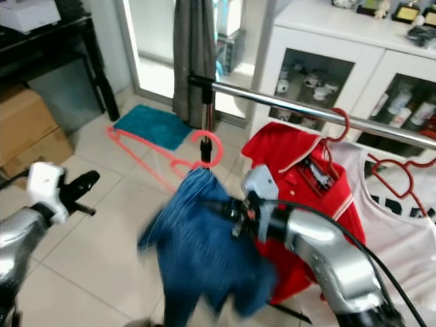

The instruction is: Hang hanger

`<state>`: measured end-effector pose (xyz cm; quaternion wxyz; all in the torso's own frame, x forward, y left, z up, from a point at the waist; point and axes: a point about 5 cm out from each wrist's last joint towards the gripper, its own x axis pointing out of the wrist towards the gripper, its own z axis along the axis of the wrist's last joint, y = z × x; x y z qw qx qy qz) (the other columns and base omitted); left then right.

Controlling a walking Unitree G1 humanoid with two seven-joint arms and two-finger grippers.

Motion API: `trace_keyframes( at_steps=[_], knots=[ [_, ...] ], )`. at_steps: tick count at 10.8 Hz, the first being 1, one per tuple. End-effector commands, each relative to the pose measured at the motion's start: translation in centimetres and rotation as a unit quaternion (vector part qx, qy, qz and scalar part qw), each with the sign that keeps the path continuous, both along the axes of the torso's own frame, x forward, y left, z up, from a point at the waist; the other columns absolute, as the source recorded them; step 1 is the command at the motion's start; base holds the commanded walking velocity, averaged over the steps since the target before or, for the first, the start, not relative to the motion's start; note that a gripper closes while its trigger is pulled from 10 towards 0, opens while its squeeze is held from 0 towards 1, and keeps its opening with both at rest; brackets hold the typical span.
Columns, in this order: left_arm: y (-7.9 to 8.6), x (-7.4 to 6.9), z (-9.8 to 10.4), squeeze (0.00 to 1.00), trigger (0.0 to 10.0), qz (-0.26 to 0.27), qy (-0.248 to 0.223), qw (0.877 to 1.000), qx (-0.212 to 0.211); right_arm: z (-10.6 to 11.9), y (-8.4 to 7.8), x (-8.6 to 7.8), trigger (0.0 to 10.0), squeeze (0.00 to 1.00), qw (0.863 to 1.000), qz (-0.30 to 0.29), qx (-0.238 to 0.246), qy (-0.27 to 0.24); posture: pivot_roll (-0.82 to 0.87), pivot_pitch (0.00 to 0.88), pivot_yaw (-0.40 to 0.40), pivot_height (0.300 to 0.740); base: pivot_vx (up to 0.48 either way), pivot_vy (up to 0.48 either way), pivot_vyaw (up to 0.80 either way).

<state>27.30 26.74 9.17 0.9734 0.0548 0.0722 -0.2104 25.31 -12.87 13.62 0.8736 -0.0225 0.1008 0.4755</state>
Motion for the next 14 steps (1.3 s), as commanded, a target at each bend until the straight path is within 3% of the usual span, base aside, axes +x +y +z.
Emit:
trace_keyframes(
  at_steps=[1, 2, 3, 5, 6, 9, 11, 12, 13, 14],
  knots=[
    [0.2, -0.4, 0.8, 1.00, 10.0, -0.024, -0.004, 1.000, 0.000, 0.6, 0.0, 0.6, 0.0, 0.00, 0.999, -0.014, -0.017, -0.030, 0.02, 0.000, -0.010, 0.740, 0.000, 0.000, 0.00],
    [-0.1, -2.8, 1.7, 1.00, 10.0, -0.129, 0.028, 0.991, 0.013, 0.5, 0.4, 1.8, 0.0, 0.00, 0.997, -0.032, -0.046, -0.047, 0.04, 0.000, -0.023, 0.740, 0.000, 0.000, 0.00],
    [-0.8, -4.1, 3.1, 1.00, 10.0, -0.199, 0.056, 0.978, 0.014, 0.2, 0.7, 2.1, 0.0, 0.00, 0.996, -0.026, -0.068, -0.052, 0.05, 0.000, -0.028, 0.740, 0.000, 0.000, 0.00],
    [-1.8, -3.7, 5.9, 1.00, 10.0, -0.237, 0.028, 0.971, -0.012, 0.0, 0.9, 2.3, 0.0, 0.00, 0.993, 0.001, -0.100, -0.063, 0.05, 0.000, -0.040, 0.740, 0.000, 0.000, 0.00],
    [-2.7, -2.1, 9.7, 1.00, 10.0, -0.271, -0.026, 0.962, -0.005, 0.0, 1.7, 1.9, 0.0, 0.00, 0.986, 0.079, -0.124, -0.082, 0.06, 0.000, -0.039, 0.740, 0.000, 0.000, 0.00],
    [-1.9, -0.8, 11.6, 1.00, 10.0, -0.336, 0.010, 0.941, 0.045, 1.2, 1.3, 1.6, 0.0, 0.00, 0.975, 0.146, -0.133, -0.100, 0.06, 0.000, -0.006, 0.740, 0.000, 0.000, 0.00],
    [-3.8, 0.2, 11.8, 1.00, 10.0, -0.409, 0.022, 0.911, 0.049, 1.6, 0.9, 1.6, 0.0, 0.00, 0.970, 0.162, -0.145, -0.111, 0.02, 0.000, 0.015, 0.740, 0.000, 0.000, 0.00],
    [-4.9, 0.4, 11.6, 0.91, 10.0, -0.442, 0.026, 0.895, 0.051, 2.0, 0.8, 1.5, 0.0, 0.00, 0.968, 0.166, -0.146, -0.115, 0.02, 0.000, 0.011, 0.740, 0.000, 0.000, 0.00],
    [-5.9, 0.6, 10.8, 0.02, 10.0, -0.480, 0.039, 0.873, 0.077, 2.2, 0.7, 1.2, 0.0, 0.00, 0.964, 0.184, -0.149, -0.117, 0.02, 0.000, 0.004, 0.740, 0.000, 0.000, 0.00],
    [-6.4, 0.7, 10.3, 0.00, 10.0, -0.493, 0.044, 0.864, 0.089, 2.3, 0.7, 1.1, 0.0, 0.00, 0.962, 0.195, -0.150, -0.117, 0.02, 0.000, 0.012, 0.740, 0.000, 0.000, 0.00]
  ],
)
